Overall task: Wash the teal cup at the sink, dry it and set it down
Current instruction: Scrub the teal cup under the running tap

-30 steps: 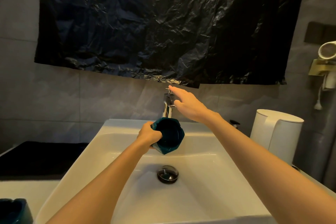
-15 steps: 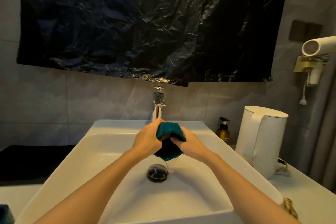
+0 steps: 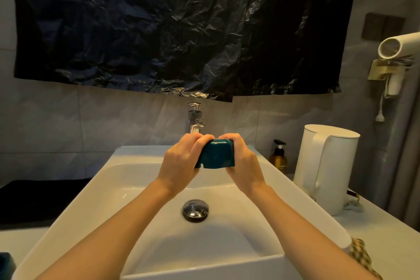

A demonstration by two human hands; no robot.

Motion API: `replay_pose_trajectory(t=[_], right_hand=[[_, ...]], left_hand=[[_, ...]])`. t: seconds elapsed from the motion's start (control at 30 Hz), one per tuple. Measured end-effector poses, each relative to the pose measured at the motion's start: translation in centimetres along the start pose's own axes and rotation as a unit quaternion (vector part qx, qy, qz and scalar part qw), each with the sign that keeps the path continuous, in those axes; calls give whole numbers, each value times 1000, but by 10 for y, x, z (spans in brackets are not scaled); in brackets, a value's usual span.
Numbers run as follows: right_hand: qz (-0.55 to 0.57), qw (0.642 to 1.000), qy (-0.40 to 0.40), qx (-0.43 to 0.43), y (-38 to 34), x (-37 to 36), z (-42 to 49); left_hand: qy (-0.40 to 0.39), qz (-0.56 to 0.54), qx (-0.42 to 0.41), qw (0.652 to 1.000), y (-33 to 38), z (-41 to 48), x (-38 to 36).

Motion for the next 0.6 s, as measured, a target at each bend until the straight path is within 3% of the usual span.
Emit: replay_pose_trajectory(t=[0.13,0.23,0.37,0.5,0.6], right_hand=[[-8,1000,-4,5,1,-3,0],[18,999,-22,-44,7,-4,1],[62,985,-89,-134,16,-15,-2],[140,964,-86,-211,21,-16,-4],[232,913,-135,-308,16,-28,-10]], left_hand=[[-16,-27,26,999,-6,-3,-4],[-28,-32,33,999,-9,1,-6],[-76,-92,145,982,-19,-5,-16],[-146,-149,266,941,-35,-4,-26],[-227,-200,351,886,-48,-7,-28]])
Point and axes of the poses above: each hand's wrist, its own z-axis towards the middle knuckle, its own x-axis out of the back of the hand, y = z × x, the point moved 7 cm from there along z, towards the middle knuckle, and after that the axes turned 2 degrees about x, right-handed, at the moved point
